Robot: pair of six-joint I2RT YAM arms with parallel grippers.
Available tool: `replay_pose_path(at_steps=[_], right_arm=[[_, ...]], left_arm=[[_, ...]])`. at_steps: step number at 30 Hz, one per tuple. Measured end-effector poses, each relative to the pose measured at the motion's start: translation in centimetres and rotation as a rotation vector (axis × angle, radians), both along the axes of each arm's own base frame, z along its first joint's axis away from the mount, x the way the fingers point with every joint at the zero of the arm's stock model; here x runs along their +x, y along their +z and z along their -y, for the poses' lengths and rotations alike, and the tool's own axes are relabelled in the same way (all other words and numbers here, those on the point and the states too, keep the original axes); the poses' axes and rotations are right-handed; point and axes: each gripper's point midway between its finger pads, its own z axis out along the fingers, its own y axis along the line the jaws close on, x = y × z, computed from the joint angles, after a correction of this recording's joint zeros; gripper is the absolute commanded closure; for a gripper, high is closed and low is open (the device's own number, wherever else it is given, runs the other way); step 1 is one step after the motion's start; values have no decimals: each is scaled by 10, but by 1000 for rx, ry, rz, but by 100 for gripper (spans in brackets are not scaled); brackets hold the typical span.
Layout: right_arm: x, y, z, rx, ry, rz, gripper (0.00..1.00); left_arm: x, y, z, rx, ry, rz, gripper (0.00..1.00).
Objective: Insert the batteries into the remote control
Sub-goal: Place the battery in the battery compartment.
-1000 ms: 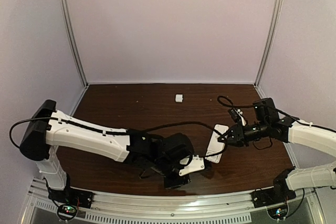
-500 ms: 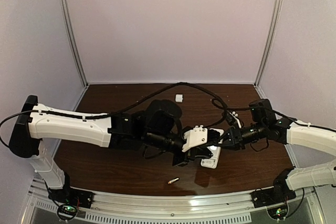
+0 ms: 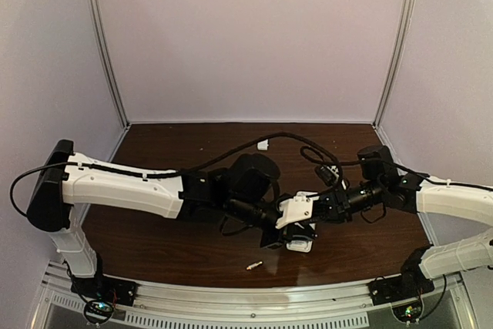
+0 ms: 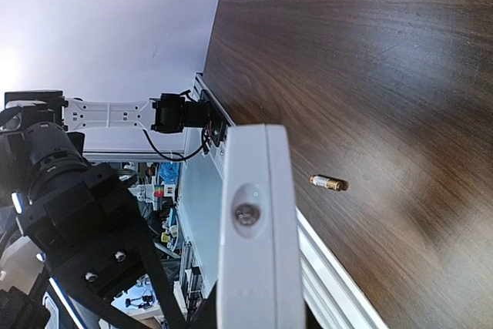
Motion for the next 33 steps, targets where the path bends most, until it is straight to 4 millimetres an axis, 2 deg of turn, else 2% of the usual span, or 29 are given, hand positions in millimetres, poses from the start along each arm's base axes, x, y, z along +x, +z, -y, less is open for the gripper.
replay_pose_path(at_steps=[12,33], right_arm=[[0,11,-6,34,15,14,100],[0,11,-6,37,17,8,100]], left_arm=[[7,-12,-3,33,9,-17,100],[6,-24,-8,74,8,-37,95]])
